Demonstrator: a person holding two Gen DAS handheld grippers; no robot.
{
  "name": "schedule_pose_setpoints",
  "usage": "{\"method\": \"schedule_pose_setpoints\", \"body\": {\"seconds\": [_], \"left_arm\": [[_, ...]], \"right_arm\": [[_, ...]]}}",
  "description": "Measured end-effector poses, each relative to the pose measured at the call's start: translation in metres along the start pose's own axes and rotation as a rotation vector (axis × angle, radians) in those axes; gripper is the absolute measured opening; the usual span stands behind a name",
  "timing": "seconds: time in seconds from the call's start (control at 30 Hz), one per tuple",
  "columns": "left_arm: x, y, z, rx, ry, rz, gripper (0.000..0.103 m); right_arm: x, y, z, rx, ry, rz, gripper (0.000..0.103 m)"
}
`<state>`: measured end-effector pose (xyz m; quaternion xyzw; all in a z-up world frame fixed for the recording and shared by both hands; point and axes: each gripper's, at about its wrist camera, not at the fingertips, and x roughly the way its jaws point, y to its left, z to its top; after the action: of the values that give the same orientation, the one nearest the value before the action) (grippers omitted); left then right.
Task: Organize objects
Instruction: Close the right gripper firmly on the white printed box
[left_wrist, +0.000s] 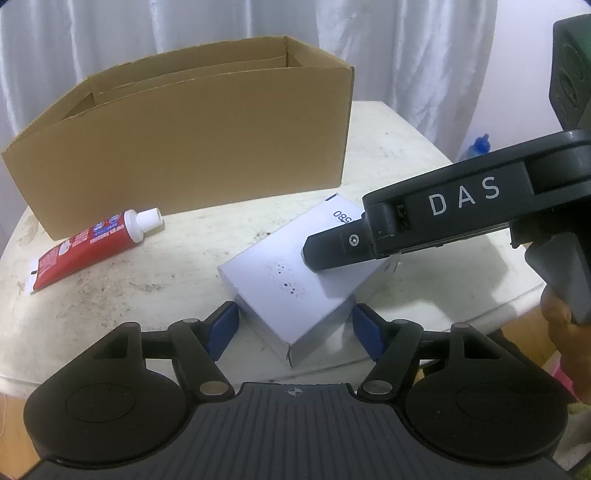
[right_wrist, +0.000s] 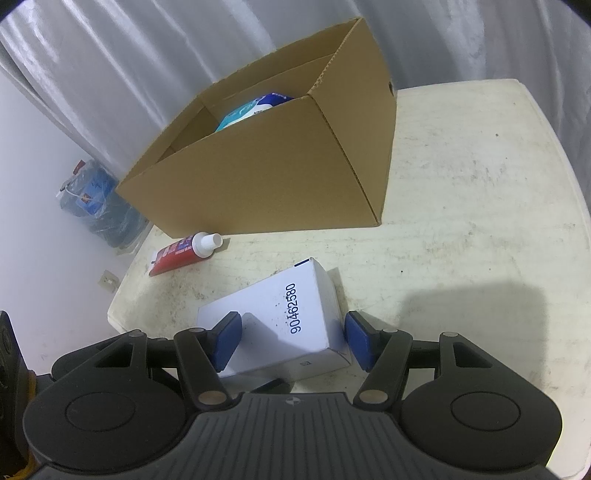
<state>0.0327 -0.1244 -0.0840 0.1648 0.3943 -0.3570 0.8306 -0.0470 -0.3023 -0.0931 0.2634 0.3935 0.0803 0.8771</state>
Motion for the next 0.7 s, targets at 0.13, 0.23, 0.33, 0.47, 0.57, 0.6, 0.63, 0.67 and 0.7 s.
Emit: {"method": "schedule_pose_setpoints", "body": {"seconds": [0.13,0.23,0.33,0.47,0.57,0.6,0.63,0.67,0.7], "left_arm": [[0.000,-0.001,0.000,0.005,0.004,0.006,0.068],[-0.001,0.000,0.000,0.003,0.007,0.011,0.068],[-0.003,0.001,-0.001,0.002,0.010,0.018,0.068],[-0.006,0.002,-0.002,0.002,0.013,0.026,0.068],[-0.008,0.003,-0.004,0.001,0.011,0.030,0.068],[-0.008,0.003,-0.004,0.000,0.011,0.030,0.068],[-0.007,0.003,-0.004,0.000,0.011,0.031,0.068],[-0.006,0.003,-0.004,0.001,0.012,0.031,0.068],[-0.006,0.003,-0.004,0.001,0.011,0.030,0.069]], "right_arm": [[-0.001,0.002,0.000,0.001,-0.002,-0.002,0.065],[-0.001,0.003,-0.001,-0.002,-0.001,-0.001,0.066],[0.000,0.004,-0.001,-0.003,0.002,0.003,0.066],[0.000,0.008,-0.003,-0.012,0.009,0.006,0.066],[0.000,0.010,-0.004,-0.017,0.010,0.009,0.066],[0.000,0.011,-0.005,-0.018,0.009,0.008,0.066],[0.000,0.011,-0.005,-0.019,0.009,0.007,0.066],[0.000,0.011,-0.005,-0.021,0.009,0.006,0.066],[0.000,0.011,-0.005,-0.022,0.008,0.006,0.066]]}}
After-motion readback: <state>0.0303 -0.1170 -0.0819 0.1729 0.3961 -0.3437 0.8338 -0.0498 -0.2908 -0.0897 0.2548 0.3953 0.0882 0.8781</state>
